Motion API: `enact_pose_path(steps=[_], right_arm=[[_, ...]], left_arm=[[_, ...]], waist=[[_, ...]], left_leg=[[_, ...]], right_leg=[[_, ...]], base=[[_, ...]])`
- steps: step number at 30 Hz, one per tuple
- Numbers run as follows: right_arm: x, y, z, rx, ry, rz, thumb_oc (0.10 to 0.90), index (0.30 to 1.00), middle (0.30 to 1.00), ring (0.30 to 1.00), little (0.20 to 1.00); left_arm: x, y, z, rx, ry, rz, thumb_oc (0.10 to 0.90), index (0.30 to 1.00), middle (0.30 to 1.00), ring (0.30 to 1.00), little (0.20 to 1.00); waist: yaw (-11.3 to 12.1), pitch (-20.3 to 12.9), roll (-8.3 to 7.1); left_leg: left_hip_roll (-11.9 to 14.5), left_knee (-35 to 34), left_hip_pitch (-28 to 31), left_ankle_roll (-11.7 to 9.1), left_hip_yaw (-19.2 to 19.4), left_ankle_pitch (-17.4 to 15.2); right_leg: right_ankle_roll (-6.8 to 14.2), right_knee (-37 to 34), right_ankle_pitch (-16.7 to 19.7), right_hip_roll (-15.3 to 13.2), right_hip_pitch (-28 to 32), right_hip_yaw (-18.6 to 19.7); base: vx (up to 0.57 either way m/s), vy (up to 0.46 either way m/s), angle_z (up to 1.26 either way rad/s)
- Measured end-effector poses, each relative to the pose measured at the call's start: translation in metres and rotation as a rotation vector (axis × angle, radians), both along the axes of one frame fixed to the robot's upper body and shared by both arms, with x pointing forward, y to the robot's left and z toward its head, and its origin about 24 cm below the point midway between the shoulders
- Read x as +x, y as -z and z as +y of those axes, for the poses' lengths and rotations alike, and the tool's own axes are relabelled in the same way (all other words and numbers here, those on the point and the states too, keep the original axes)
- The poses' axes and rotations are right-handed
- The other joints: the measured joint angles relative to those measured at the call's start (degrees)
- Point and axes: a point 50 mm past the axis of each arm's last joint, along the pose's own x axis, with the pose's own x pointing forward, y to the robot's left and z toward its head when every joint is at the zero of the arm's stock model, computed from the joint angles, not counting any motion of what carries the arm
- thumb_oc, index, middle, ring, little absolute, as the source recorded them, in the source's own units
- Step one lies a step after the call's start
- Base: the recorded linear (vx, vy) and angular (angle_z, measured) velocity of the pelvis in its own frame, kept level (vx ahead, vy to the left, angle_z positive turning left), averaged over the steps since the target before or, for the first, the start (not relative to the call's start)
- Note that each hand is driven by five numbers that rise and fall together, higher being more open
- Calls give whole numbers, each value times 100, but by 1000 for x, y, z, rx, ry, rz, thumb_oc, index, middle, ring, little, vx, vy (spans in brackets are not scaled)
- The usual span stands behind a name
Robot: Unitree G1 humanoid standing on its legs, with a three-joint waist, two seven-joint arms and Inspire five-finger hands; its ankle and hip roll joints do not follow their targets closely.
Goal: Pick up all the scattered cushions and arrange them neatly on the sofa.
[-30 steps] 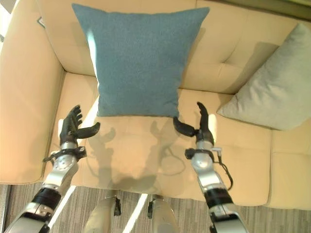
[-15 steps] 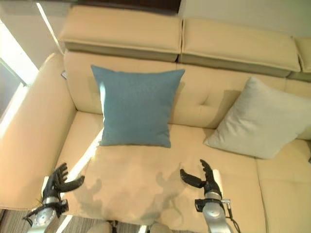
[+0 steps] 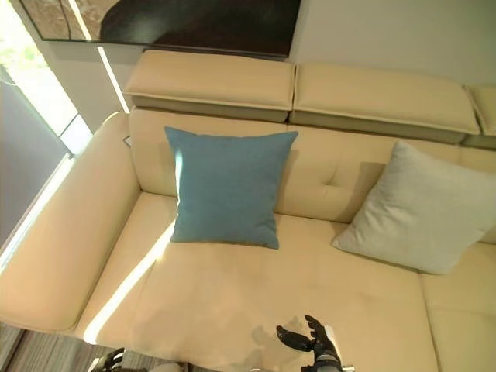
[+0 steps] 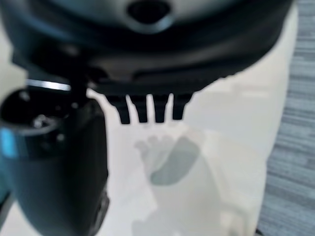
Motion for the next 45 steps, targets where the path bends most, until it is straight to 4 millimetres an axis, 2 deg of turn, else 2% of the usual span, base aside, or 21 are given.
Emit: enact_pose_path(steps=[1,2,4,5,6,8,11,14,19,22,26,27,28,29,30,31,32,34,35,41,45], right_arm=[[5,-2,0,-1,-1,-14,800,900,900,900,900],[9,-4,0,-3,-3,-29,800,900,900,900,900],[9,-6,-6,-18,1,-37,800,900,900,900,900],[8,-9,-12,-32,7,-40,800,900,900,900,900],[7,-8,-13,-33,9,-37,800,900,900,900,900],[7,-5,-10,-24,10,-19,800,900,900,900,900],[7,2,3,8,13,9,800,900,900,900,900],[8,6,13,23,-13,22,800,900,900,900,900],[13,6,14,13,-27,31,800,900,900,900,900],[24,2,14,9,-31,10,800,900,900,900,900],[22,5,11,4,-13,43,800,900,900,900,900],[21,6,11,2,-10,54,800,900,900,900,900],[15,9,10,0,-5,82,800,900,900,900,900],[6,14,8,-4,-1,127,800,900,900,900,900],[-4,18,10,3,6,159,800,900,900,900,900],[-4,18,12,8,5,160,800,900,900,900,900],[-6,19,13,11,7,166,800,900,900,900,900],[2,15,8,-7,6,146,800,900,900,900,900],[3,15,7,-8,6,142,800,900,900,900,900],[0,16,5,1,35,147,800,900,900,900,900],[-19,22,5,7,48,195,800,900,900,900,900]], left_arm=[[6,0,-1,-1,5,-6,800,900,900,900,900],[6,0,0,3,9,2,800,900,900,900,900],[7,0,-2,4,25,2,800,900,900,900,900],[10,1,-8,-7,34,-4,800,900,900,900,900],[15,0,-9,-6,53,-15,800,900,900,900,900],[30,-5,-13,0,108,-60,800,900,900,900,900],[38,-7,-14,7,136,-69,800,900,900,900,900],[36,-7,-9,23,141,-57,800,900,900,900,900],[28,-4,-4,47,155,-7,800,900,900,900,900],[31,-5,1,73,185,2,800,900,900,900,900],[31,-5,2,76,184,1,800,900,900,900,900],[32,-6,1,75,180,-4,800,900,900,900,900],[32,-5,0,71,172,-6,800,900,900,900,900],[31,-5,-1,68,171,-5,800,900,900,900,900],[30,-5,2,78,172,-4,800,900,900,900,900],[25,-5,6,87,166,15,800,900,900,900,900],[20,-4,9,91,156,37,800,900,900,900,900],[10,1,2,70,144,66,800,900,900,900,900],[10,1,0,66,145,63,800,900,900,900,900],[19,2,-15,30,157,34,800,900,900,900,900],[20,2,-17,28,167,35,800,900,900,900,900]], waist=[[0,62,-132],[-89,59,-353],[-238,9,-257],[-346,-82,-31],[-397,-85,3],[-449,-90,-15],[-435,-66,-119],[-362,-12,-200],[-286,128,-320],[-284,370,-392],[-155,450,-316],[-61,490,-225],[-14,459,-115],[82,379,-8],[212,280,-80],[224,229,-179],[259,161,-272],[301,69,-198],[300,34,-204],[166,-246,-209],[161,-356,-206]], left_leg=[[-112,585,-74,109,69,-119],[-330,1364,18,226,86,-597],[-219,1676,320,241,131,-874],[-191,1038,744,239,97,-840],[-199,764,862,275,104,-818],[-240,194,1053,366,42,-766],[-368,-79,1147,514,32,-699],[-506,-18,1084,517,37,-699],[-581,9,1008,519,64,-699],[-601,293,898,641,69,-776],[-524,318,955,888,247,-883],[-384,242,958,1006,400,-815],[-275,169,967,981,417,-774],[-155,106,1013,901,385,-724],[-131,42,1057,833,379,-666],[-176,26,1074,805,412,-650],[-240,-18,1103,787,448,-639],[-155,-28,1144,752,446,-589],[-134,-33,1143,726,445,-571],[-6,-188,1237,605,338,-491],[-49,-283,1379,587,325,-480]], right_leg=[[-8,1,37,-170,22,20],[71,44,60,-457,106,54],[180,47,93,-482,171,10],[313,103,56,-410,178,4],[388,156,25,-399,159,-7],[518,165,40,-453,100,-82],[631,150,136,-562,28,-45],[705,166,212,-651,-108,84],[730,218,323,-709,-305,351],[732,496,333,-722,-498,704],[718,539,536,-673,-566,653],[661,796,363,-630,-634,661],[555,1333,-10,-509,-729,634],[613,1847,-340,-379,-782,540],[684,1953,-638,-352,-569,342],[658,1629,-750,-401,-384,346],[549,1169,-731,-404,-219,345],[421,204,-124,-131,250,486],[400,52,-36,-97,306,488],[349,36,-43,62,363,482],[351,-2,-43,21,461,482]], base=[[-32,61,-1],[-26,47,6],[-83,102,14],[-120,129,17],[-60,66,28],[-98,101,23],[-195,140,-2],[-247,133,-25],[-260,95,-21],[-270,67,-24],[-123,-2,-29],[-111,-64,-22],[-126,-89,-13],[-44,-96,-11],[-54,-141,-12],[-23,-140,-19],[-21,-82,-21],[4,-87,-42],[13,-102,-29],[16,-43,2],[33,-12,0]])
